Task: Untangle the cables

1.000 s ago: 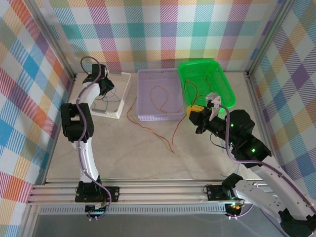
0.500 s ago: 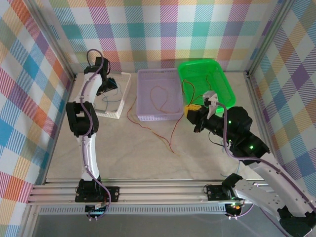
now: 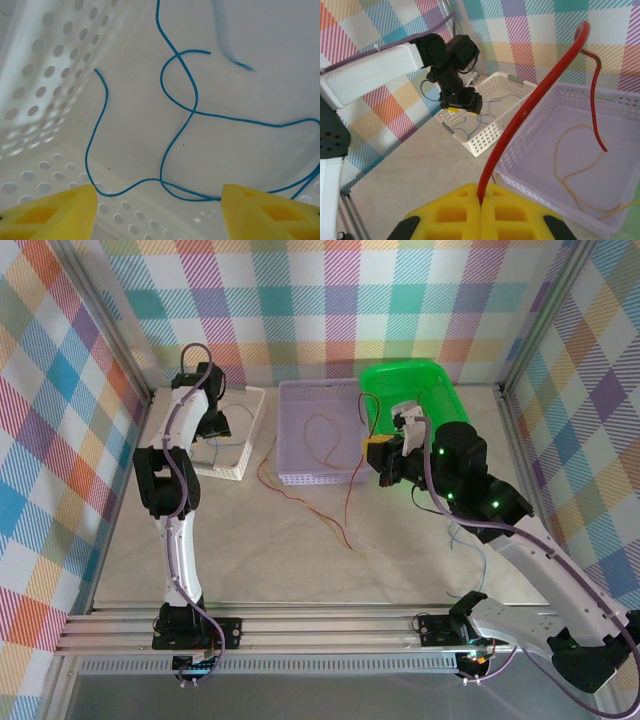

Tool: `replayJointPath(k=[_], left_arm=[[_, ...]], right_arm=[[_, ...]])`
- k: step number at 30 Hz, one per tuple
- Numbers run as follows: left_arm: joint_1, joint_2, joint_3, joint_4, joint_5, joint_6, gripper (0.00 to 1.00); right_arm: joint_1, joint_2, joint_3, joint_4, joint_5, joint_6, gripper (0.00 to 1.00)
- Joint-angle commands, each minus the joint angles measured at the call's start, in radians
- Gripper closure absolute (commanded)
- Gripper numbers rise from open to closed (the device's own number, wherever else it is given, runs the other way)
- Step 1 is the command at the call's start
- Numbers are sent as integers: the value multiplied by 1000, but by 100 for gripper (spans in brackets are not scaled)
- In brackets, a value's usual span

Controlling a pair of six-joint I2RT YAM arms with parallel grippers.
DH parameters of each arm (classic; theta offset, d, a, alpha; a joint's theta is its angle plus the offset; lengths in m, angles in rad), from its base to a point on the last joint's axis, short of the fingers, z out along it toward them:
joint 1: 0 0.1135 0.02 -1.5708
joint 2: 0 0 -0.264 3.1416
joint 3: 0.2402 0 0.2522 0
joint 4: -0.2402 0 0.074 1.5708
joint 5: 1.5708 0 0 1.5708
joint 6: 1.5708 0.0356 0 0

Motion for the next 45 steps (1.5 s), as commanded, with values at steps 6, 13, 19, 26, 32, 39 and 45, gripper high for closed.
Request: replayJointPath(k=[6, 13, 19, 26, 32, 39, 45], left_arm=[[-6, -248, -84, 42, 58, -41, 28], [-17, -428, -248, 163, 260, -102, 27], [-48, -618, -476, 310, 357, -165, 24], [-89, -847, -732, 466, 365, -240, 18], [-112, -1018, -934, 587, 310, -278, 16], [-134, -1069, -1009, 630, 291, -279, 15], [-150, -1069, -1023, 642, 273, -274, 15]], right_arm=[[-31, 50, 90, -97, 57, -27, 100], [-139, 162, 233, -166, 39, -18, 100], [-250, 303, 389, -227, -19, 28, 100], [-393, 499, 554, -293, -78, 78, 100], [-474, 690, 725, -359, -106, 83, 100], [-566, 961, 980, -474, -160, 98, 100], [-610, 1182, 1230, -587, -164, 100, 100]])
